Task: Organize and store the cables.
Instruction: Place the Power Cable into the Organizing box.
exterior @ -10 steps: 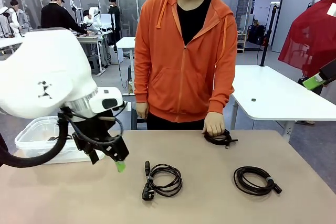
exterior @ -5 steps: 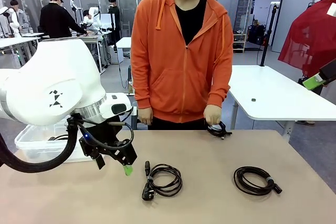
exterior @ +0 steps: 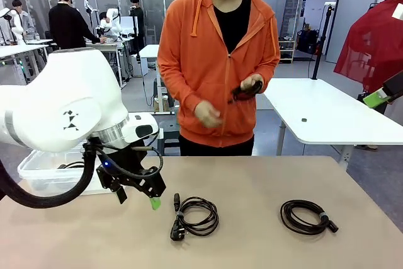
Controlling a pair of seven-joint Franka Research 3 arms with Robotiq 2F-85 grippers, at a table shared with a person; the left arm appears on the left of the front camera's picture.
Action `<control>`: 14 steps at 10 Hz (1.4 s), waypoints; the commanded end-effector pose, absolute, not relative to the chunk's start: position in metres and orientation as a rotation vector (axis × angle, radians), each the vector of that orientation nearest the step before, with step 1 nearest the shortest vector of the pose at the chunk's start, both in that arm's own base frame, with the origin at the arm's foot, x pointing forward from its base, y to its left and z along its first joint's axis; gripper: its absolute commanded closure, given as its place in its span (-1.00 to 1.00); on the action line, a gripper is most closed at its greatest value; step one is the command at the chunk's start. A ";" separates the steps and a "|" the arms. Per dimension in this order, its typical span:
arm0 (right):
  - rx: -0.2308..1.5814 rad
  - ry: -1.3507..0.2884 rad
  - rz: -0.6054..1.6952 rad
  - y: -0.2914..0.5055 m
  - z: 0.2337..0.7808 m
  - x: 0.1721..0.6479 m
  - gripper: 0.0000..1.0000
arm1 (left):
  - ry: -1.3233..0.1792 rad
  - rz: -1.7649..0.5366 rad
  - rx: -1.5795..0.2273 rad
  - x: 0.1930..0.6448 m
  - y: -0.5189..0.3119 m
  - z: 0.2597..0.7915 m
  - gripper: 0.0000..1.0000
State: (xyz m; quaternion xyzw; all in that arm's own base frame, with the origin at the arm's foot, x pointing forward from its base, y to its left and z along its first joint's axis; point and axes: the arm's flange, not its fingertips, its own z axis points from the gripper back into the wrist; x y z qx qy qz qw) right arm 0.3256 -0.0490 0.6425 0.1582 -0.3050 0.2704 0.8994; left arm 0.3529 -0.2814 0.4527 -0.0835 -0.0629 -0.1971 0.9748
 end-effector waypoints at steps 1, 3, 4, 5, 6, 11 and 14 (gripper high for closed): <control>0.340 -0.633 0.575 -0.051 0.642 0.326 -1.00 | -0.140 -0.348 -0.152 0.375 -0.302 0.437 -0.99; 0.340 -0.633 0.575 -0.051 0.642 0.326 -1.00 | -0.163 -0.290 -0.188 0.385 -0.308 0.424 -0.99; 0.340 -0.633 0.575 -0.051 0.642 0.326 -1.00 | -0.175 -0.289 -0.180 0.387 -0.307 0.419 -0.99; 0.340 -0.633 0.575 -0.051 0.642 0.326 -1.00 | -0.182 -0.282 -0.193 0.391 -0.308 0.419 -0.99; 0.340 -0.633 0.575 -0.051 0.642 0.326 -1.00 | -0.156 -0.270 -0.179 0.396 -0.312 0.415 -0.99; 0.340 -0.633 0.575 -0.051 0.642 0.326 -1.00 | -0.049 -0.182 -0.120 0.430 -0.333 0.399 -0.99; 0.340 -0.633 0.575 -0.051 0.642 0.326 -1.00 | -0.001 -0.135 -0.126 0.441 -0.341 0.379 -0.99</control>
